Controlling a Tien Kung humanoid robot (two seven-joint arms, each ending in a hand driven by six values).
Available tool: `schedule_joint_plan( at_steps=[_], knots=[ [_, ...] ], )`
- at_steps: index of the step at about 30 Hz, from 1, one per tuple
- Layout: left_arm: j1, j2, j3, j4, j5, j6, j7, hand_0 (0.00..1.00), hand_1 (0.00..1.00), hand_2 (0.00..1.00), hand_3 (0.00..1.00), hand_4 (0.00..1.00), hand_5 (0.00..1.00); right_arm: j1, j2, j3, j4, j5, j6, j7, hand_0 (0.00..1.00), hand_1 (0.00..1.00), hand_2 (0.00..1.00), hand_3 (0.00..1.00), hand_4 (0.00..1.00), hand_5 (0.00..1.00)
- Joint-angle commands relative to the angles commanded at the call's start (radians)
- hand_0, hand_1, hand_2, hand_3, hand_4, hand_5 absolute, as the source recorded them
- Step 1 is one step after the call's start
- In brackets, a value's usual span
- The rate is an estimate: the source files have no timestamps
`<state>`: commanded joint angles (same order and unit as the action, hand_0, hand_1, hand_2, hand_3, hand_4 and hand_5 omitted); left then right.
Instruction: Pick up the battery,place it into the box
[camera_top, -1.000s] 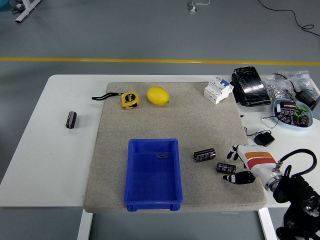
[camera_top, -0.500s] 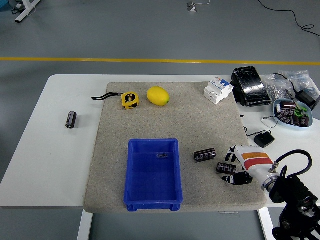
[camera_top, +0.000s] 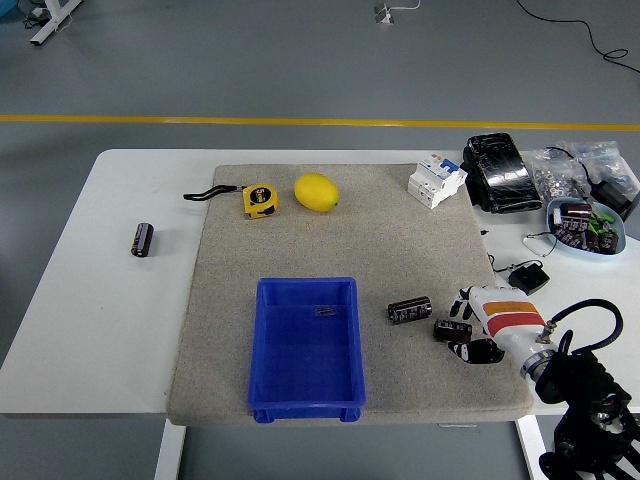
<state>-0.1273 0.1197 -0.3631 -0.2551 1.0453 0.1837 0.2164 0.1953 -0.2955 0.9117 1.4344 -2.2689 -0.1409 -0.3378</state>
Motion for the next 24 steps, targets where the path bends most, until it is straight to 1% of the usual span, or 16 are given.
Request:
schedule_joint_plan(
  at_steps=[5, 6, 10, 17, 18, 24],
  knots=[
    [0.0, 0.0, 0.0, 0.0, -0.001, 0.0, 0.0, 0.713, 0.685, 0.726, 0.63, 0.651, 0.658, 0.002, 0.002, -0.004, -0.007, 0.0, 0.002, 0.001, 0.093, 0.233, 0.444, 0.48, 0.887, 0.118],
    [0.0, -0.001, 0.0, 0.0, 0.0, 0.0, 0.0, 0.713, 0.686, 0.726, 0.63, 0.651, 0.658, 0.002, 0.002, -0.004, -0.008, 0.0, 0.005, 0.001, 0.091, 0.232, 0.439, 0.48, 0.932, 0.137],
    [0.0, -0.001, 0.0, 0.0, -0.001, 0.0, 0.0, 0.713, 0.686, 0.726, 0.63, 0.651, 0.658, 0.004, 0.002, -0.006, -0.009, 0.0, 0.008, 0.001, 0.091, 0.232, 0.439, 0.48, 0.932, 0.137],
    [-0.001, 0.0, 0.0, 0.0, 0.003, -0.001, 0.0, 0.713, 0.685, 0.726, 0.63, 0.651, 0.658, 0.006, 0.003, -0.007, -0.012, 0.0, -0.004, 0.001, 0.091, 0.229, 0.438, 0.478, 0.933, 0.144],
    [-0.001, 0.0, 0.0, 0.0, 0.002, -0.001, 0.0, 0.714, 0.686, 0.726, 0.63, 0.651, 0.657, 0.006, 0.003, -0.007, -0.012, 0.0, -0.007, 0.001, 0.075, 0.221, 0.428, 0.475, 0.935, 0.088],
    [0.001, 0.0, -0.003, 0.0, 0.006, -0.002, 0.001, 0.713, 0.686, 0.727, 0.63, 0.651, 0.657, 0.006, 0.001, -0.01, -0.013, 0.0, -0.016, -0.001, 0.072, 0.217, 0.424, 0.472, 0.938, 0.079]
  ],
)
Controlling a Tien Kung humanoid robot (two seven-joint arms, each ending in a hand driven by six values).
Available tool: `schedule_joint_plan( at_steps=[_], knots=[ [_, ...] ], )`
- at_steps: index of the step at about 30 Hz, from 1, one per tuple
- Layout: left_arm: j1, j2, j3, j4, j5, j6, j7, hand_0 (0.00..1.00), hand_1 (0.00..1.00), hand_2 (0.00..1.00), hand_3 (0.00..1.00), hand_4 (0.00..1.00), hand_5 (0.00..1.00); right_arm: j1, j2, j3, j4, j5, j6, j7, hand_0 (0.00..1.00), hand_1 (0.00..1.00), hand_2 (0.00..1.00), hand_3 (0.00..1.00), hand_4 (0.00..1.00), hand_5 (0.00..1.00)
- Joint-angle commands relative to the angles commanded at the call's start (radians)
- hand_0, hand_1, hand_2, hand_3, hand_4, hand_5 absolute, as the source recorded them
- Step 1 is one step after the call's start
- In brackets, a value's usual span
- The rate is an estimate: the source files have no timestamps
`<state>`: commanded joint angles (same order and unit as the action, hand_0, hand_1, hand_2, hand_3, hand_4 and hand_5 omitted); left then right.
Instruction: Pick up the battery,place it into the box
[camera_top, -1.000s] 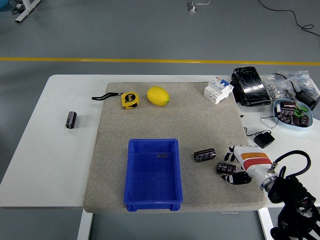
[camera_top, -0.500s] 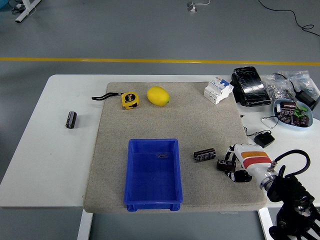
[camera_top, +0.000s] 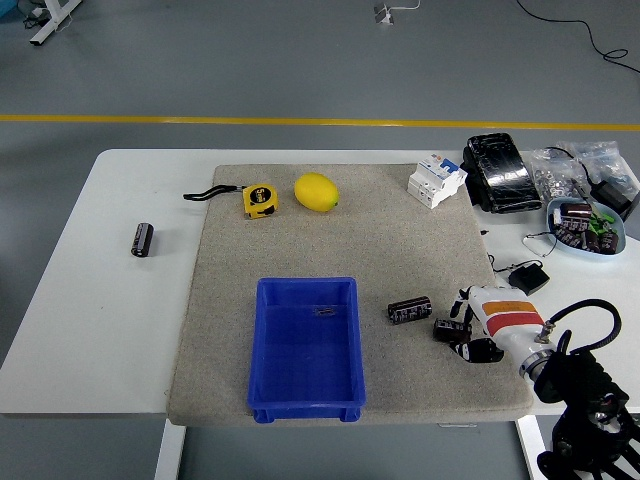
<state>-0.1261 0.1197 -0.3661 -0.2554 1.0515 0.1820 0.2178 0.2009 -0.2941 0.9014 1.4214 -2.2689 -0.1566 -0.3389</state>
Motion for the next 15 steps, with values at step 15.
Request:
schedule_joint_plan(
  at_steps=[15],
  knots=[
    [0.005, 0.002, -0.006, 0.0, 0.011, -0.003, 0.002, 0.714, 0.686, 0.726, 0.629, 0.651, 0.658, 0.007, -0.004, -0.02, 0.003, 0.0, 0.023, -0.003, 0.073, 0.21, 0.396, 0.448, 0.939, 0.084]
  ],
)
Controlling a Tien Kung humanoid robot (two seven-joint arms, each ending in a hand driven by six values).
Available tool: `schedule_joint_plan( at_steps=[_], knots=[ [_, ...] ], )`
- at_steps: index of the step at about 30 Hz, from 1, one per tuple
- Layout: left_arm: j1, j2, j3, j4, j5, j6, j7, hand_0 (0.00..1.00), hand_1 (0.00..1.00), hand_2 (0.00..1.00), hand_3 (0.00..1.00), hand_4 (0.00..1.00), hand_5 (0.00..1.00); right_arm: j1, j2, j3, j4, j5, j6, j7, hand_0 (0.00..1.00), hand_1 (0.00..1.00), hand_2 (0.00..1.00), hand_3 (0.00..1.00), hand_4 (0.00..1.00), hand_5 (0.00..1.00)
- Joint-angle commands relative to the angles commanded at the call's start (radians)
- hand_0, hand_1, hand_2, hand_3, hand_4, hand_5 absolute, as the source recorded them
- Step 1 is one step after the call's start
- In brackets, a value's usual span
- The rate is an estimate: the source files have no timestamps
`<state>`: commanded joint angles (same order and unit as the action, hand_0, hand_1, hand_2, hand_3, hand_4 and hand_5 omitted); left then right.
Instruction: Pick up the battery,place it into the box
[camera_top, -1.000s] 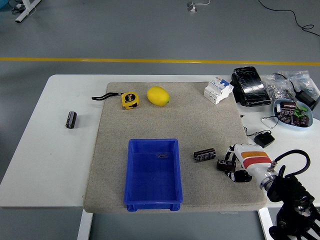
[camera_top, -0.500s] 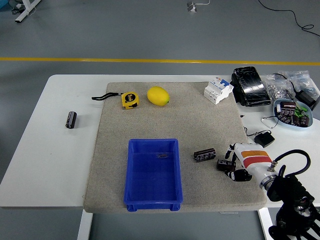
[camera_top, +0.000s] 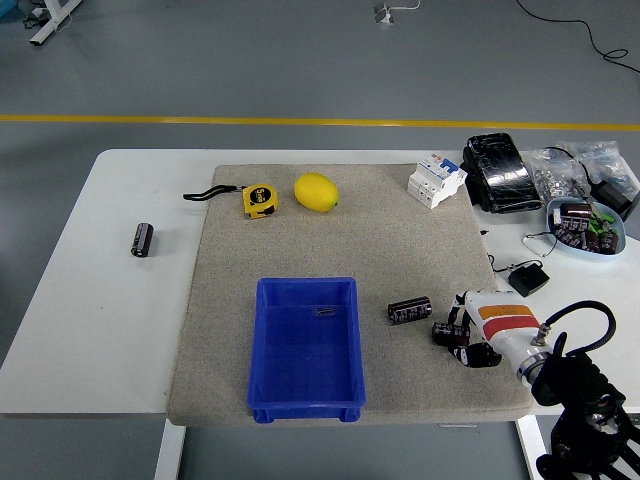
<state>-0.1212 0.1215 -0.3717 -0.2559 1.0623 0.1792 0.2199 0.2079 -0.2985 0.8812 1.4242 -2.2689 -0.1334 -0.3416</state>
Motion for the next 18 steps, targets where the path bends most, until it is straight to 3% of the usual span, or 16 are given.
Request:
schedule_joint_plan(
  at_steps=[18],
  knots=[
    [-0.006, 0.0, 0.006, 0.001, -0.011, 0.002, -0.003, 0.713, 0.685, 0.724, 0.629, 0.654, 0.66, 0.005, -0.006, 0.008, 0.019, 0.0, 0.014, -0.001, 0.071, 0.186, 0.375, 0.423, 0.894, 0.084]
  ],
)
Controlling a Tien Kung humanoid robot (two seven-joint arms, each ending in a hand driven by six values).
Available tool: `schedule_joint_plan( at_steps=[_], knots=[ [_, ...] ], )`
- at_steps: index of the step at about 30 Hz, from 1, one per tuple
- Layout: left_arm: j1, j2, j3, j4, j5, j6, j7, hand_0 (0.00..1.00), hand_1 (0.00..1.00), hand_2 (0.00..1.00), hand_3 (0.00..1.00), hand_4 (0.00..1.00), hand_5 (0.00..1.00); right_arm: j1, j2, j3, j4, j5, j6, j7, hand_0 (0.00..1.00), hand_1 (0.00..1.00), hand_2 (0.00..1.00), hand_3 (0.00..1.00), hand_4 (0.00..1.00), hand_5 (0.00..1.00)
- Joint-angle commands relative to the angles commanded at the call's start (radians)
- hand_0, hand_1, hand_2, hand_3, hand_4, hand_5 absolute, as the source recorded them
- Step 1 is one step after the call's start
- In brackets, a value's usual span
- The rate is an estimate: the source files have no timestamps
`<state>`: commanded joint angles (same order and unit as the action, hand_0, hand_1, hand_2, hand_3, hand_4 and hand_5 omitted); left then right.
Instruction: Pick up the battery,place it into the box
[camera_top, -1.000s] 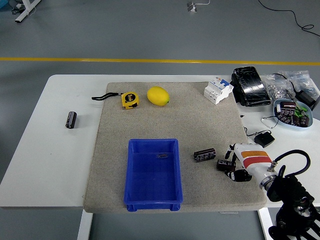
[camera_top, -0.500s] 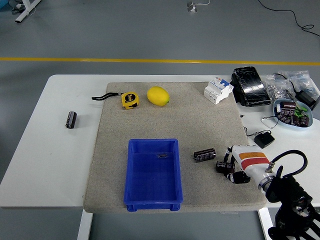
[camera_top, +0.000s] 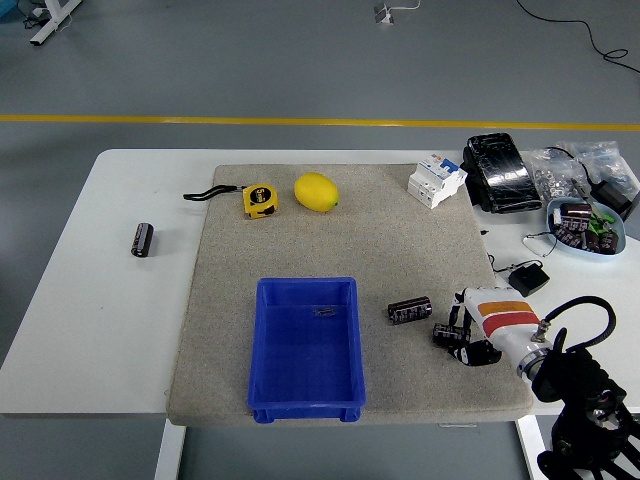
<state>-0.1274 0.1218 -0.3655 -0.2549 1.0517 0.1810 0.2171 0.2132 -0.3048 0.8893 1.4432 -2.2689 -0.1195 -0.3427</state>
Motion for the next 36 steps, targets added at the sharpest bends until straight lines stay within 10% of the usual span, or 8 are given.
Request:
schedule_joint_plan(
  at_steps=[36],
  knots=[
    [0.001, 0.001, -0.004, 0.002, 0.007, 0.003, 0.004, 0.713, 0.683, 0.723, 0.629, 0.652, 0.658, 0.005, 0.0, 0.002, 0.021, 0.0, 0.06, 0.005, 0.105, 0.238, 0.461, 0.504, 0.843, 0.21]
  ],
)
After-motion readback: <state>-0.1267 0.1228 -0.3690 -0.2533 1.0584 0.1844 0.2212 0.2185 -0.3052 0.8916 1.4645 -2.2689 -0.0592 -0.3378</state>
